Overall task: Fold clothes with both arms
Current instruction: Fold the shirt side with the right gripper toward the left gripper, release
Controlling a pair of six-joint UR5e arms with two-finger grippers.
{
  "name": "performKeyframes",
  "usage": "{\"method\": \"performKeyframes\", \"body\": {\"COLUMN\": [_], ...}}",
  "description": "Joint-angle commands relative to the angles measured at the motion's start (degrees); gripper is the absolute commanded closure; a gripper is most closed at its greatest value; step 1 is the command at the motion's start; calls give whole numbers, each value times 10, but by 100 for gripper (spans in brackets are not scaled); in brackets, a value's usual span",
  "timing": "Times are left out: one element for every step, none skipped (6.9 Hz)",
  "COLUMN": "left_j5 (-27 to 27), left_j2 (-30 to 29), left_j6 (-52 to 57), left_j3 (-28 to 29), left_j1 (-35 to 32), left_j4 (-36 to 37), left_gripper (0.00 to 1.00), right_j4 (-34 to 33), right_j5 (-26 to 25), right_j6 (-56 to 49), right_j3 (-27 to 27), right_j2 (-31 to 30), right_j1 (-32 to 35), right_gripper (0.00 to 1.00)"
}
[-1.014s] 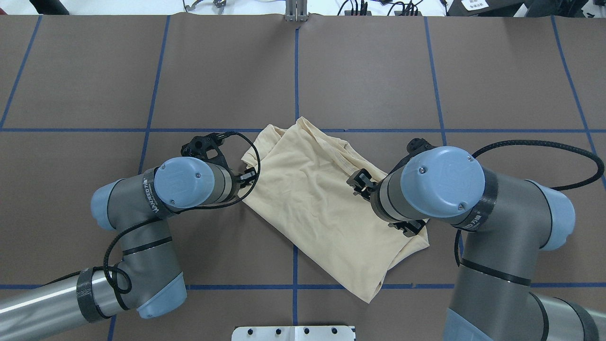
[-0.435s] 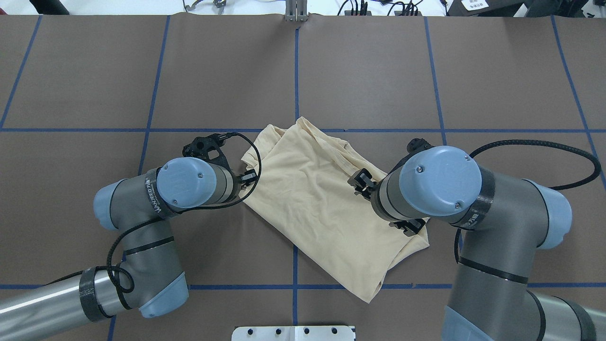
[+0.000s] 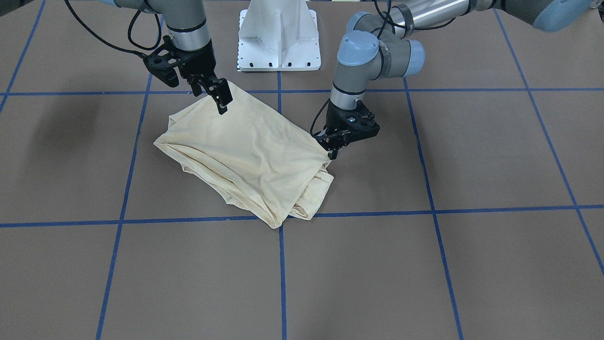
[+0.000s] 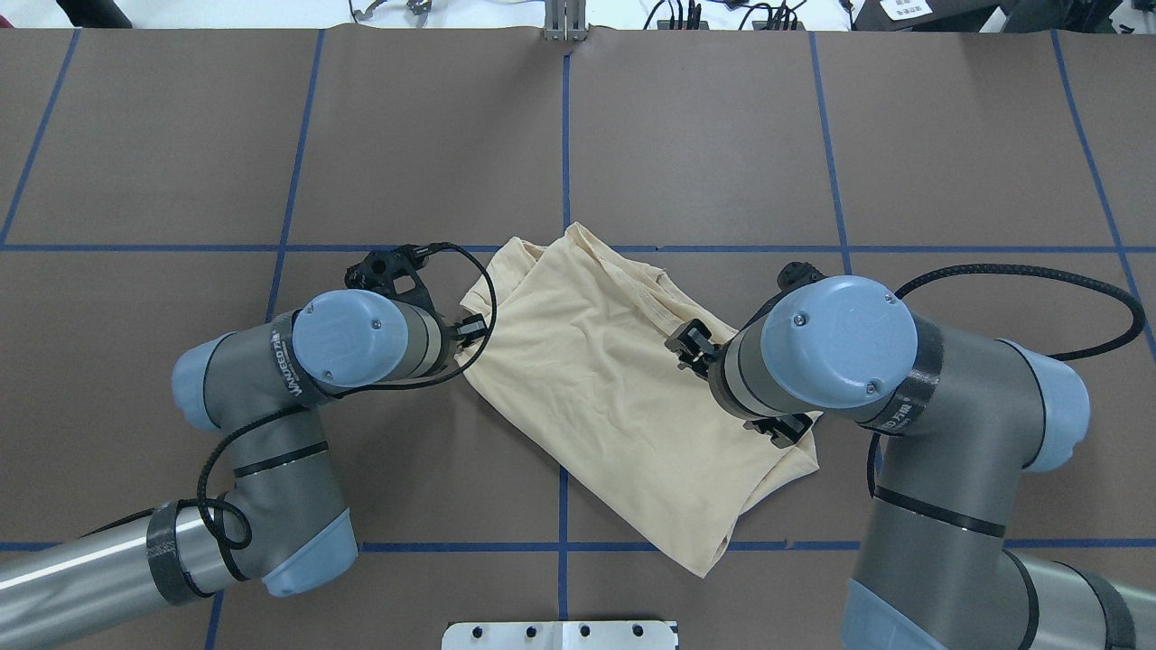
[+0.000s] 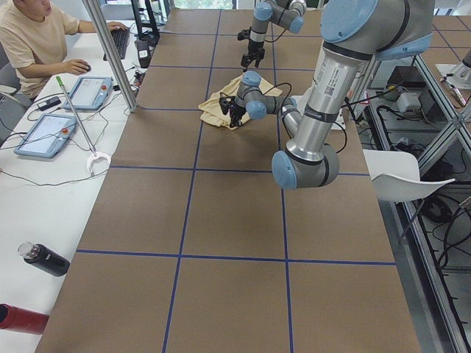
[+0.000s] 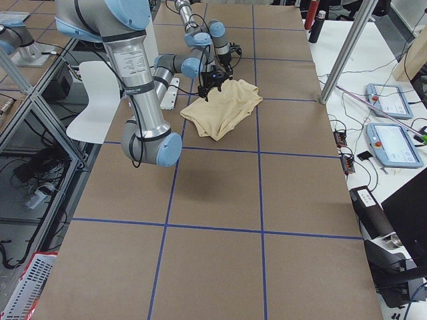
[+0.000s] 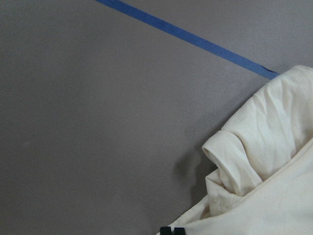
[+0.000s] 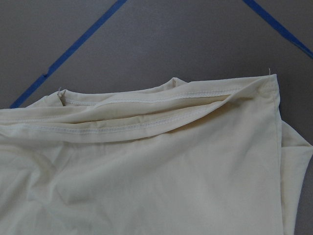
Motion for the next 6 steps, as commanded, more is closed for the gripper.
{"method": "performKeyframes", "body": {"left_j5": [1,1,1,1,1,0], "left_j2": [-5,-8,-41,-96,-147,-158], "left_j6": [98,132,162,175,195,207], "left_j3": [5,44,129,235,323,345], "left_j1": [-58,-99,-134,-159,-182,-196], "left_j4": [-21,-77,-153,-219,-259,-269], "left_gripper": [100,100,100,100,100,52], "right_j4": [0,0,2,50,105,148], "right_j5": [0,0,-1,-3,-8,-16], "right_j6": [-8,-14,-16,-9,-6,4], "right_j3": [-2,-2,-4,-16,-42,-75], "right_j2": [1,1,2,1,2,17], "right_j1": [16,29,36,40,41,39], "right_gripper": [0,0,0,0,0,0]}}
